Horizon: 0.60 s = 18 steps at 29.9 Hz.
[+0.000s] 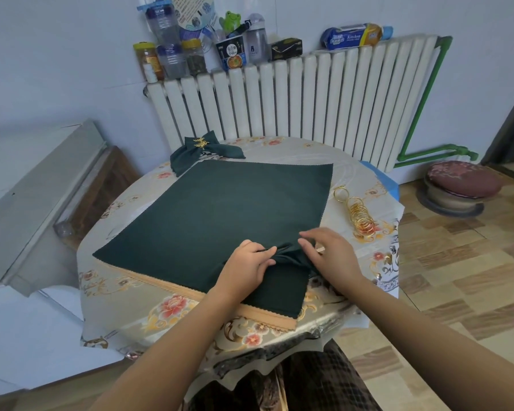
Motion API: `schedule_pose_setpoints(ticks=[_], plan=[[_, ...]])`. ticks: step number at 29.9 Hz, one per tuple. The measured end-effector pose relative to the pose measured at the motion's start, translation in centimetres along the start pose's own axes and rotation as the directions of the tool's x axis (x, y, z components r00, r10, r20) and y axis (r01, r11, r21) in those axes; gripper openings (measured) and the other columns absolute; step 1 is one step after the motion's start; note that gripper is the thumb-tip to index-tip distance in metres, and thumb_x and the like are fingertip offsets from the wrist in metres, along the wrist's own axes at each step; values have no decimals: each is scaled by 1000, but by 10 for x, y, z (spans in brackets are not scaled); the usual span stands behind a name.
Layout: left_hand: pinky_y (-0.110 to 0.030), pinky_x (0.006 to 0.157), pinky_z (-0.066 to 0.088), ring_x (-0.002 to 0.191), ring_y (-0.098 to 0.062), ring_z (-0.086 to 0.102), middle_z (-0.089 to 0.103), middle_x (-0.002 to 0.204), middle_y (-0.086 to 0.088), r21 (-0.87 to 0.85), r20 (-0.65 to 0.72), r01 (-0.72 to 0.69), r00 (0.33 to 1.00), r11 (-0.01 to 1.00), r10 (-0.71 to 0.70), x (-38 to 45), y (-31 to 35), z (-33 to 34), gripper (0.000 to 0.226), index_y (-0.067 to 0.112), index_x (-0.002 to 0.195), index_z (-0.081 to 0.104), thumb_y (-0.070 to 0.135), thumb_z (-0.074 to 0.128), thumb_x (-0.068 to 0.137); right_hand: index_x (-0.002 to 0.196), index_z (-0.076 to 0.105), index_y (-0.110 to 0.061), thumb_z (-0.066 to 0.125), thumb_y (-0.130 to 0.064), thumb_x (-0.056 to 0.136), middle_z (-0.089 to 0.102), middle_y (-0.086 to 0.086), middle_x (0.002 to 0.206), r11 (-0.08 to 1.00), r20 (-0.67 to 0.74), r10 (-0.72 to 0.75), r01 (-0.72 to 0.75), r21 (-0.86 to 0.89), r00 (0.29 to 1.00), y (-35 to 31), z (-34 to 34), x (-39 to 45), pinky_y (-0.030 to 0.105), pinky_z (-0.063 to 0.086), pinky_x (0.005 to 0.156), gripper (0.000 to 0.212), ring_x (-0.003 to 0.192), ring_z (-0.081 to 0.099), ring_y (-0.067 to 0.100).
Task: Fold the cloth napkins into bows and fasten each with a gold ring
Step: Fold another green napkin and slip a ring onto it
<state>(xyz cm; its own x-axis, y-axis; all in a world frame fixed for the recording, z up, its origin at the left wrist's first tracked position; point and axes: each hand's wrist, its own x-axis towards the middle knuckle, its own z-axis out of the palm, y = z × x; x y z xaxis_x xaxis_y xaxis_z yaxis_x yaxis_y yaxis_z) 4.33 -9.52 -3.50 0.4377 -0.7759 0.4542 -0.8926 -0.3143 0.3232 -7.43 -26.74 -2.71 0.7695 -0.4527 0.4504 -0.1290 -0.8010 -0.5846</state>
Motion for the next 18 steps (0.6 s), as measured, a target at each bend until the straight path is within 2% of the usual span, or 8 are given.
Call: schedule_pose_setpoints(ticks=[3, 5, 8, 11, 18], plan=[[-28, 66, 51, 73, -24, 57, 66, 78, -5, 29, -19, -9, 1000, 1000, 9, 8, 1, 4, 28, 6, 105, 72, 17, 61, 82, 113, 65, -12, 68, -28, 83, 63, 10, 111, 963, -232, 196, -232, -140, 953, 28, -19, 15, 35, 40, 91, 34, 105, 55, 29], [-29, 65, 51, 73, -24, 57, 66, 77, -5, 34, -30, -10, 999, 999, 11, 11, 2, 7, 28, 6, 105, 72, 17, 61, 82, 123, 56, -8, 70, -30, 81, 54, 16, 121, 895, -276, 322, -386, -223, 906, 42, -30, 22, 40, 35, 96, 49, 111, 47, 34], [-32, 63, 53, 73, -24, 57, 66, 78, -4, 42, -26, 1, 1000, 999, 0, 16, 4, 12, 28, 7, 106, 72, 18, 60, 83, 133, 45, -7, 69, -34, 81, 43, 19, 133, 803, -275, 458, -526, -280, 845, 55, -38, 28, 39, 27, 101, 64, 119, 38, 36], [-32, 62, 53, 73, -23, 58, 66, 77, -4, 50, -20, -5, 1000, 999, 6, 21, 8, 17, 29, 7, 105, 72, 18, 61, 81, 135, 42, -6, 66, -38, 82, 43, 19, 133, 745, -226, 537, -582, -325, 813, 66, -41, 31, 39, 30, 101, 66, 121, 39, 35], [-30, 64, 52, 75, -23, 58, 66, 80, -3, 61, -13, -6, 1000, 998, 7, 23, 6, 17, 30, 8, 107, 72, 19, 59, 82, 118, 51, -3, 55, -30, 89, 49, 19, 118, 772, -145, 509, -525, -360, 848, 69, -38, 26, 42, 42, 90, 40, 105, 48, 34]])
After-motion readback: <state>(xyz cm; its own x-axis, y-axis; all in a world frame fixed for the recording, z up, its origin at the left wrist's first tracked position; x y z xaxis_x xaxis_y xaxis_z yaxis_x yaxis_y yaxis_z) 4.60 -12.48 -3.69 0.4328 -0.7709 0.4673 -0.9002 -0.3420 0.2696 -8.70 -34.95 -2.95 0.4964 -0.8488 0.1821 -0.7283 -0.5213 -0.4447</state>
